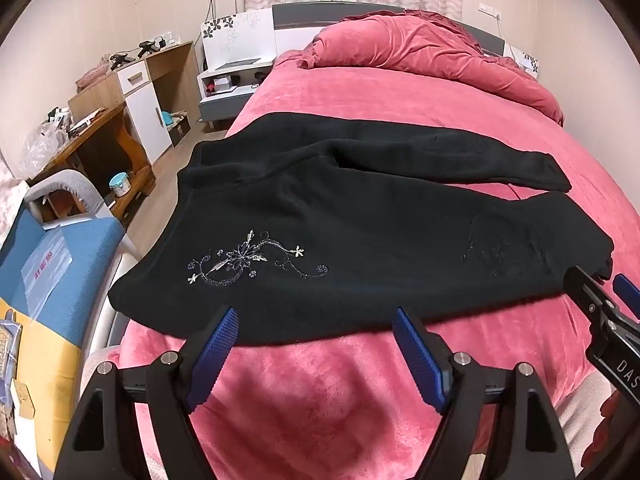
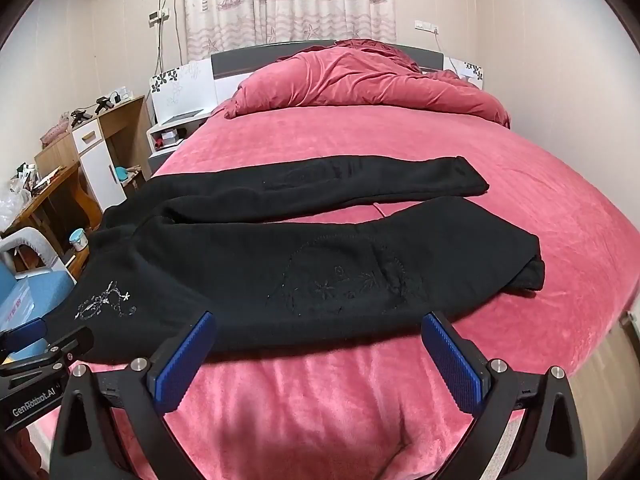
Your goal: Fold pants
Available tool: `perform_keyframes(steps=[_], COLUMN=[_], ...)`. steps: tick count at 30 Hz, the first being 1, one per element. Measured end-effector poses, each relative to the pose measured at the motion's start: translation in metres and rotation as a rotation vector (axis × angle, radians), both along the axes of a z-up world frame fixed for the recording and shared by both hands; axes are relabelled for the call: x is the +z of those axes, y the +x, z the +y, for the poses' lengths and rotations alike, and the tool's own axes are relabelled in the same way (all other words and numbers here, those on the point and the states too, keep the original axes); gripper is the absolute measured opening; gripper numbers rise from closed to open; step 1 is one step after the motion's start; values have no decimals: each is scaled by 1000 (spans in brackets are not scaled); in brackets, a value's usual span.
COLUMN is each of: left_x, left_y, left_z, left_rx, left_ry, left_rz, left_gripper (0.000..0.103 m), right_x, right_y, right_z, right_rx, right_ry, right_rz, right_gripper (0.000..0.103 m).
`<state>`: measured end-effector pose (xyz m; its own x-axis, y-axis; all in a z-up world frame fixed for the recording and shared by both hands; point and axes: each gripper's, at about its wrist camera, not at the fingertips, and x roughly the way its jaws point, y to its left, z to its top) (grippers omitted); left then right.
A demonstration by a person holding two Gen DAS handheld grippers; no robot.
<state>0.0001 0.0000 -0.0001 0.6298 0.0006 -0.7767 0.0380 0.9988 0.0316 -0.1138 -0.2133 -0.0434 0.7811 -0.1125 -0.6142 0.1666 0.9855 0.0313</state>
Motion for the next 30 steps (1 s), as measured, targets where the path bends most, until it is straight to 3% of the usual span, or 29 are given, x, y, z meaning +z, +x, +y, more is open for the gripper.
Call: perform_keyframes(steps=[20, 27, 30], left_x=[-8, -19, -25], left_y=[3, 9, 12], left_z=[0, 6, 12], left_rx=[1, -34, -60], left_ry=[-9, -93, -188], left_rz=[30, 96, 114], left_gripper=[81, 81, 81], right_x=[-3, -7, -8], right_y=[1, 2, 4], right_z=[-1, -7, -13], right_rx=[-3, -7, -12], right_ry=[9, 13, 23], right_rz=[12, 27, 38], right_gripper=[103, 103, 103])
